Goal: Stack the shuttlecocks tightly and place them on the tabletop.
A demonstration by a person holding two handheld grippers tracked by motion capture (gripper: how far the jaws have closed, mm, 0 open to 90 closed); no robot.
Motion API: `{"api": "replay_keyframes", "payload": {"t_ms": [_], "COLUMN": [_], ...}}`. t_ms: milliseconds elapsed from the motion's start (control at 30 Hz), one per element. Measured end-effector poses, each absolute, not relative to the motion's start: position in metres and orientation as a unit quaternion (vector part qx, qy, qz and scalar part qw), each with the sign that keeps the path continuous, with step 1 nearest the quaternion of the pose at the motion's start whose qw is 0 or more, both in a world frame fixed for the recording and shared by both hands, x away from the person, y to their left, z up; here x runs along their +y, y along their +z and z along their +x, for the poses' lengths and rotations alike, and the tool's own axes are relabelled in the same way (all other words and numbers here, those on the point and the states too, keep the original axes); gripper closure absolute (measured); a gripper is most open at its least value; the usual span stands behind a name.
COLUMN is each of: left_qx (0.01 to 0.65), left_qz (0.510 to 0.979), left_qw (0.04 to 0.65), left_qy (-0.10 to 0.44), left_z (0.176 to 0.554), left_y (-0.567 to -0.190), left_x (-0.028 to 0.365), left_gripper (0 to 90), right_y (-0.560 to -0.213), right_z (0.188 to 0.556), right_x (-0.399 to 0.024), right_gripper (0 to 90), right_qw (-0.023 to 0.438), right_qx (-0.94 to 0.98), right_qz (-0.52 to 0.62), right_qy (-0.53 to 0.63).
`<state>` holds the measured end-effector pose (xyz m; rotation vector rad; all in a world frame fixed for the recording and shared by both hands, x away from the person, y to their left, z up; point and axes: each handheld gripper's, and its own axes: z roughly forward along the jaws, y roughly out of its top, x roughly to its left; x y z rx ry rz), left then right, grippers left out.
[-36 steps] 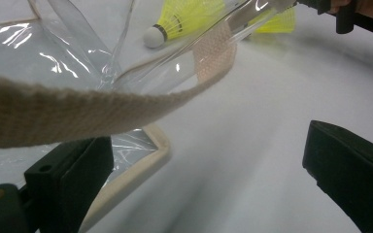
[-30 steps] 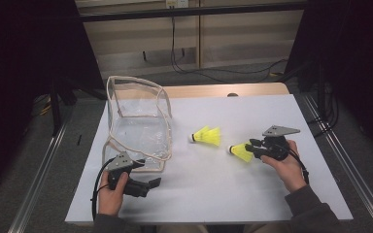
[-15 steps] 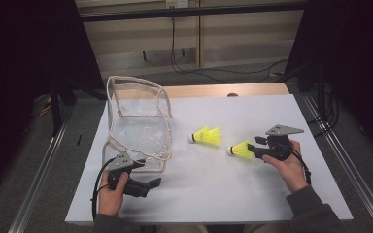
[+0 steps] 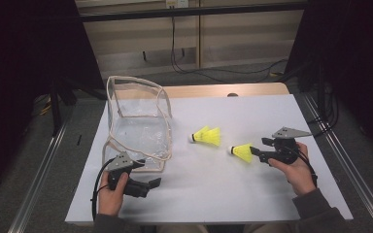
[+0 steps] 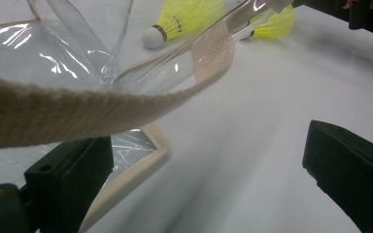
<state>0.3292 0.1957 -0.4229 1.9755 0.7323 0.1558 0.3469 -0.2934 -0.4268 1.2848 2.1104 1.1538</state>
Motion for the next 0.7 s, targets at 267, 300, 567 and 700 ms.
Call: {"api": "replay_keyframes", "payload": {"t_ms": [267,300,567,700], "left_qx": [0.303,0.303,0.303,0.303], "left_qz": [0.813,0.813,0.813,0.813], "left_qw": [0.493,0.493,0.493,0.494], "left_qy": [0.064,0.064,0.064,0.063], "left_z": [0.329,0.329,0.329,0.329], "left_y": [-0.423,-0.423,-0.423,-0.423], "left_x": [0.196,0.196,0.196,0.196], "left_gripper": [4.2,4.2,4.2,4.2], "right_y": [-0.422,-0.421,-0.419,-0.420], "right_z": [0.340,0.340,0.334,0.332], "right_x": [-0.296,-0.295,-0.296,-0.293], "right_gripper": [32.3,31.1,25.8,23.5], "right_qw": [0.202,0.203,0.192,0.185], "right_qx": [0.753,0.752,0.743,0.745], "right_qz": [0.458,0.459,0.462,0.460], "right_qy": [0.427,0.427,0.444,0.447]}}
